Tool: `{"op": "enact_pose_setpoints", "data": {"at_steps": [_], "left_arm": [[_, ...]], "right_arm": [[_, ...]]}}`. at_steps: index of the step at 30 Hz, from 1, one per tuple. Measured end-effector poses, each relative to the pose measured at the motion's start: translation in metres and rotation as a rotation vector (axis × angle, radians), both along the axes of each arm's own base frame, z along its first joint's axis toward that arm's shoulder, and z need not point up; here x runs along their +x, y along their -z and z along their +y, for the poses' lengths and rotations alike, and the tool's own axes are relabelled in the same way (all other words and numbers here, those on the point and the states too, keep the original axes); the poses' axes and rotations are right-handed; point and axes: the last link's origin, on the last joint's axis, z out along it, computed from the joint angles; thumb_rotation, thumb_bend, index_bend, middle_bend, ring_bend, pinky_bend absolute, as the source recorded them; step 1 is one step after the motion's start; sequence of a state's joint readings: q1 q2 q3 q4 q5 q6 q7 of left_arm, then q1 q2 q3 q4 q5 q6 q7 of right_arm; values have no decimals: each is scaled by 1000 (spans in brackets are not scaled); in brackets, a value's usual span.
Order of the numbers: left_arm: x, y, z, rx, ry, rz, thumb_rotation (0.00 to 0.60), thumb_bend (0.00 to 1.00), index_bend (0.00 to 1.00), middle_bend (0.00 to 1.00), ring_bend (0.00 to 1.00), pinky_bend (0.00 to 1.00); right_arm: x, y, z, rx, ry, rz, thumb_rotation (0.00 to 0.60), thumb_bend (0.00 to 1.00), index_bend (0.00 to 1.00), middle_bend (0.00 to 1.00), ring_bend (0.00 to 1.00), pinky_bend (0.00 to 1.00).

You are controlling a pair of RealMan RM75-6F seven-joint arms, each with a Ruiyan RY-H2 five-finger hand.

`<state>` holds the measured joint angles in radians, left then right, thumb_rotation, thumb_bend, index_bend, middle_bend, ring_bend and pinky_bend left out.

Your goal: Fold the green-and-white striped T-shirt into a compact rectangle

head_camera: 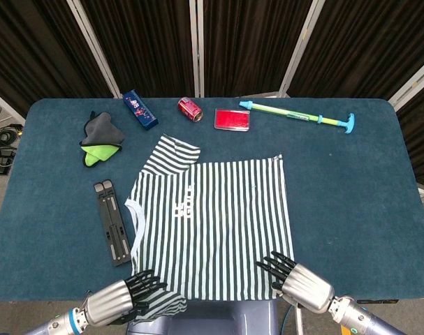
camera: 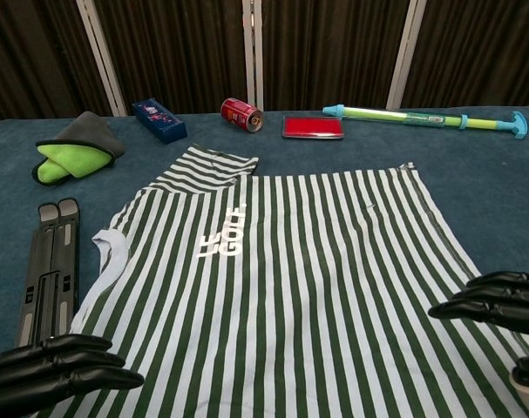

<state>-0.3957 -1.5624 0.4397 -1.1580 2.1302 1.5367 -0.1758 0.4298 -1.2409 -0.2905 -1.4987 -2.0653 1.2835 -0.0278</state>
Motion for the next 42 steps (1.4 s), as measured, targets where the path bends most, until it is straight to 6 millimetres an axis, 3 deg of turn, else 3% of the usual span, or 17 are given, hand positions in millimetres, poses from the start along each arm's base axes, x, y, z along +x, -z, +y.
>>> {"op": "enact_pose_setpoints", "data": {"at_steps": [15,42], "left_arm": [[-17,-16,-8,-7,7,31,600,573,678,0,0,0],[-23,-27,-30,-56,36,30,600,574,679,0,0,0]], "right_arm": [[8,2,18,62,-46,24,600,480,737,20,0,0],[16,1,43,131,-109,34,600,479,738,22,0,0]]}}
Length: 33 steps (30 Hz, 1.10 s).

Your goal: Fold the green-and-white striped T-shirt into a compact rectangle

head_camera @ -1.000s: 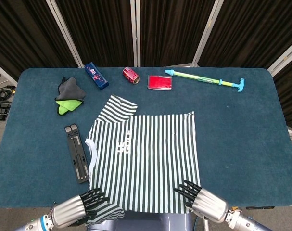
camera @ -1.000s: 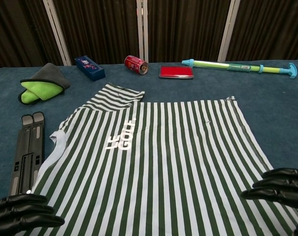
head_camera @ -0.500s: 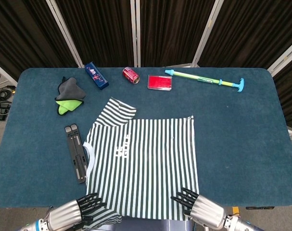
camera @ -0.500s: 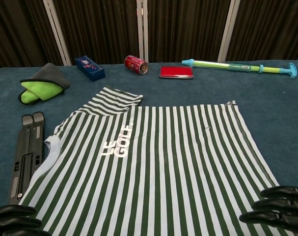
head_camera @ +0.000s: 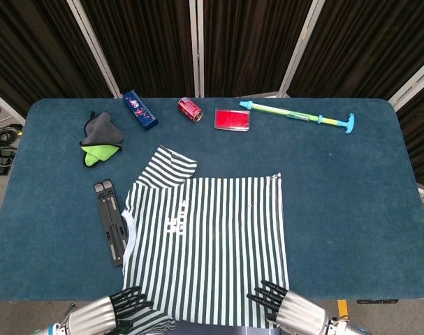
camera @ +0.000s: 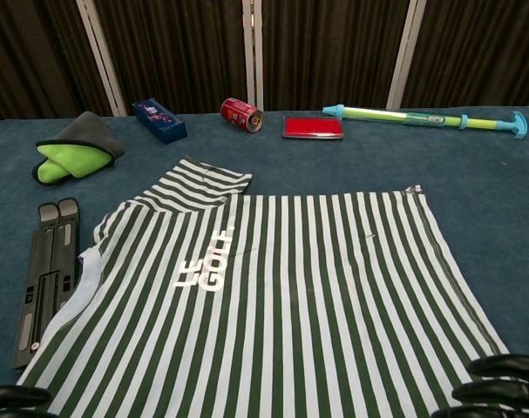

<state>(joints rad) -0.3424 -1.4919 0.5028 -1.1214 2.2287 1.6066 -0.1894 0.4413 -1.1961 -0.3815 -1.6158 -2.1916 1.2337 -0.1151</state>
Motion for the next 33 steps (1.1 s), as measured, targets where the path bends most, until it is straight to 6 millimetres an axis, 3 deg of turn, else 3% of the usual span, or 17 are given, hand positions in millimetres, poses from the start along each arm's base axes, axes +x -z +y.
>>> {"op": "enact_pose_setpoints", "data": {"at_steps": [33], "left_arm": [[0,-9,-16,-49,-15,-8,600,574,684,0,0,0]], "right_arm": [[-4,0,17,46,4,-16,600,479,741,16,0,0]]}}
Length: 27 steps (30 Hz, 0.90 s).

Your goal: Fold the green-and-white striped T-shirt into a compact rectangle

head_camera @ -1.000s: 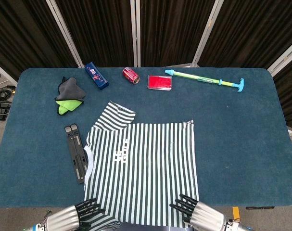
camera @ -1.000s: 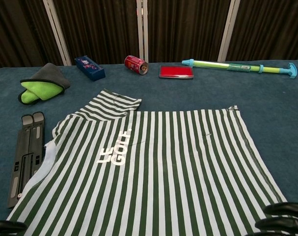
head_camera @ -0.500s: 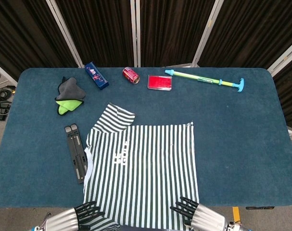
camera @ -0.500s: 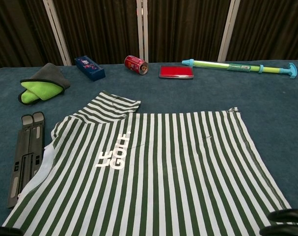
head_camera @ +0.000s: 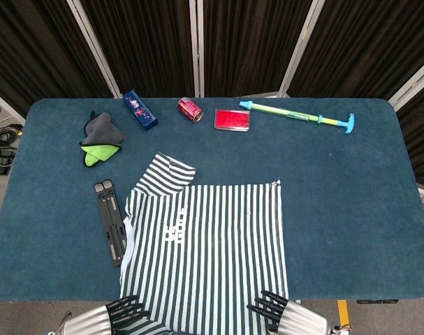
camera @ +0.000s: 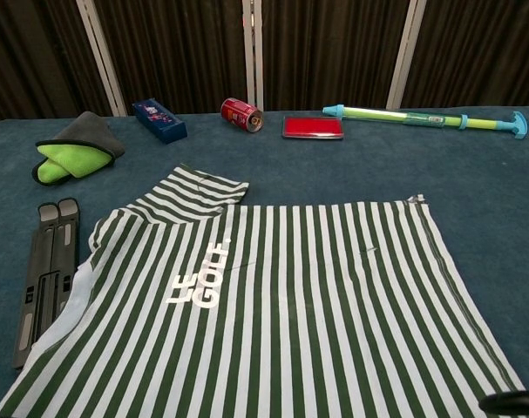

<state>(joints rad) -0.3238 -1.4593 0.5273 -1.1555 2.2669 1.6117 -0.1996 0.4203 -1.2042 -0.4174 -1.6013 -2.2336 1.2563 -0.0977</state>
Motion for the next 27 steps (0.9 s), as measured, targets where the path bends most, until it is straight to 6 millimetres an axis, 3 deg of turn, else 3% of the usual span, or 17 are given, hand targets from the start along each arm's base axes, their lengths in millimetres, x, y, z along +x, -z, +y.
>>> {"op": "enact_pose_setpoints", "data": {"at_steps": [12,20,27], "left_arm": [[-2,1,4,13,-18,-4,600,574,684,0,0,0],[0,-1,25,85,-76,-31,600,574,684,0,0,0],[3,4,59,169,-186,-58,600,574,684,0,0,0]], "right_arm": [[1,2,-4,-8,7,-7,600,480,741,16,0,0],[2,-2,-18,-49,43,-27,600,479,742,16,0,0],[-3,-5,-48,-98,143,-51,600,479,741,16,0,0]]}}
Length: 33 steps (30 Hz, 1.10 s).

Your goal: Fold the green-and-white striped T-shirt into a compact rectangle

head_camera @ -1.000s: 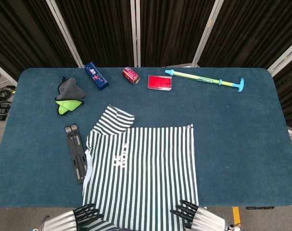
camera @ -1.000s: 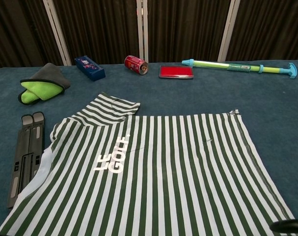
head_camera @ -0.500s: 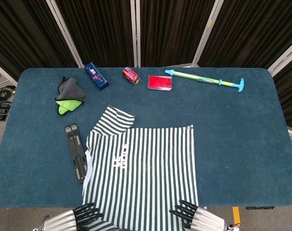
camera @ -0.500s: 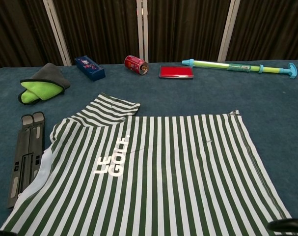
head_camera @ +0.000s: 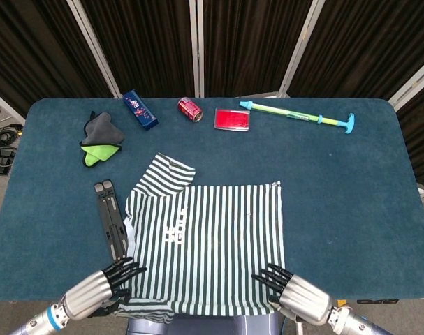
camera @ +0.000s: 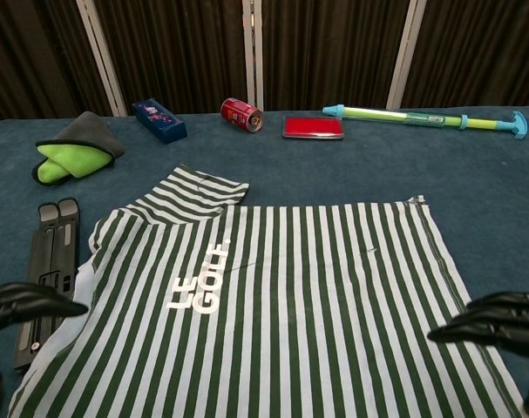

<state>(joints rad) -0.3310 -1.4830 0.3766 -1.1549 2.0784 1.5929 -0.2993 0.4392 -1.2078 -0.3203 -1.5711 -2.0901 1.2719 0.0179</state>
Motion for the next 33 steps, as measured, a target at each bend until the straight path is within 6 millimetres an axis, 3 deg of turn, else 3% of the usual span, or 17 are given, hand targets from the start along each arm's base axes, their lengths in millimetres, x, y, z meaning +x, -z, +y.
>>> {"op": "enact_pose_setpoints", "data": {"at_steps": [18,33], "left_arm": [[22,4,62,79,-181,-22,600,574,678,0,0,0],[38,4,121,145,-275,63,600,574,678,0,0,0]], "right_arm": [[1,5,-77,-131,143,-40,600,477,738,16,0,0],[21,17,-143,-194,226,-28,600,477,737,16,0,0]]}}
